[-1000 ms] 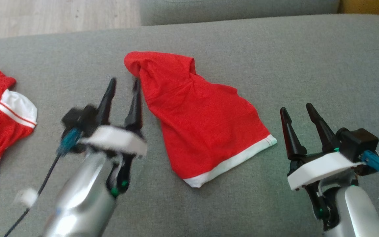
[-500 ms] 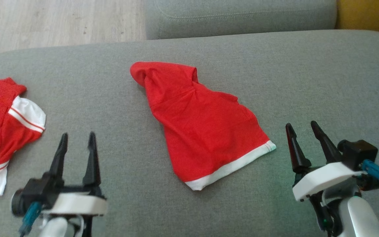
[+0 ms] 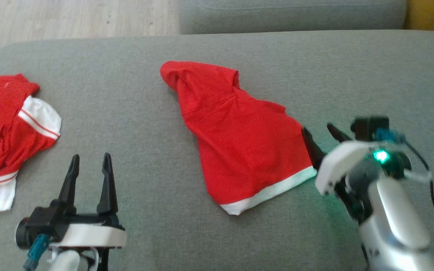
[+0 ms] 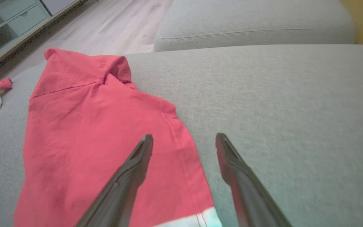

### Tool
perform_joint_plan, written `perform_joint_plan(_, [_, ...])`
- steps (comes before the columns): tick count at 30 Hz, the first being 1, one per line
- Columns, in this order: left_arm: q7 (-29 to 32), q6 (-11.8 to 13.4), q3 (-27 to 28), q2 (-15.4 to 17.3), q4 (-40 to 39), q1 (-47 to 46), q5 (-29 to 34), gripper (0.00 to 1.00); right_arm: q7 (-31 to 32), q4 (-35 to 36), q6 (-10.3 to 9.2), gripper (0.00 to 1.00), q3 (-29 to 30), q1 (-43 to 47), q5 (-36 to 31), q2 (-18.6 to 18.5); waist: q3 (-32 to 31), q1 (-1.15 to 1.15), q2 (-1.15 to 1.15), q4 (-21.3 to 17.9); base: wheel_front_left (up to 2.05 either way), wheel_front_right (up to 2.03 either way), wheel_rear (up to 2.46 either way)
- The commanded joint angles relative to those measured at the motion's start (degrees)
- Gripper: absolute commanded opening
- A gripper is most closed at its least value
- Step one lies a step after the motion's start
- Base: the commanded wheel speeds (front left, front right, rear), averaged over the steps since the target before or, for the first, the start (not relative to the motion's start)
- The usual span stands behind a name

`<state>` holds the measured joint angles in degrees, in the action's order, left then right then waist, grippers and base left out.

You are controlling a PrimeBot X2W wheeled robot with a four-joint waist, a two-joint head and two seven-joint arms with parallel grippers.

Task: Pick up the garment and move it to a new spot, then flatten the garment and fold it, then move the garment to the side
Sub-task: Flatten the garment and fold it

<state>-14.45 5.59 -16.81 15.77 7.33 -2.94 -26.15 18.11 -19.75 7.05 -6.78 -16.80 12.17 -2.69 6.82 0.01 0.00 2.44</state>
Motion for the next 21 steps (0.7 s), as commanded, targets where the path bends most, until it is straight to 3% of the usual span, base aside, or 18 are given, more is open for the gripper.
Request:
perform_joint_plan(1, [-0.5, 0.0, 1.9, 0.6, -1.5, -3.2, 0.7, 1.00, 0.4, 0.7, 0.44, 1.00, -1.6, -3.2, 0.4, -0.2, 0.7, -0.01, 0.00, 0.8, 0.00, 0.00, 0.00])
perform_joint_plan(11, [-0.5, -1.1, 0.3, -1.4, -0.4, -5.2, 1.1, 1.00, 5.1, -20.6, 0.44, 1.00, -3.7, -15.5, 0.4, -1.0, 2.4, -0.01, 0.00, 5.1, 0.00, 0.00, 0.00])
perform_joint_plan(12, [-0.5, -1.1, 0.4, -1.5, -0.4, -5.2, 1.1, 1.00, 5.2, -21.5, 0.44, 0.87, -3.8, -15.6, -0.1, -1.3, 2.4, -0.01, 0.00, 5.2, 0.00, 0.00, 0.00])
perform_joint_plan(13, [-0.5, -1.1, 0.5, -1.6, -0.4, -5.2, 1.1, 1.00, 5.3, -22.2, 0.44, 0.00, -4.1, -15.8, -0.7, -1.7, 2.4, -0.01, 0.00, 5.3, 0.00, 0.00, 0.00])
perform_joint_plan(21, [-0.5, -1.0, 2.2, -1.4, -1.0, -4.5, 1.3, 1.00, 2.3, -22.1, 0.44, 0.00, -1.4, -16.0, -3.5, -3.6, 2.1, -0.01, 0.00, 3.7, 0.00, 0.00, 0.00])
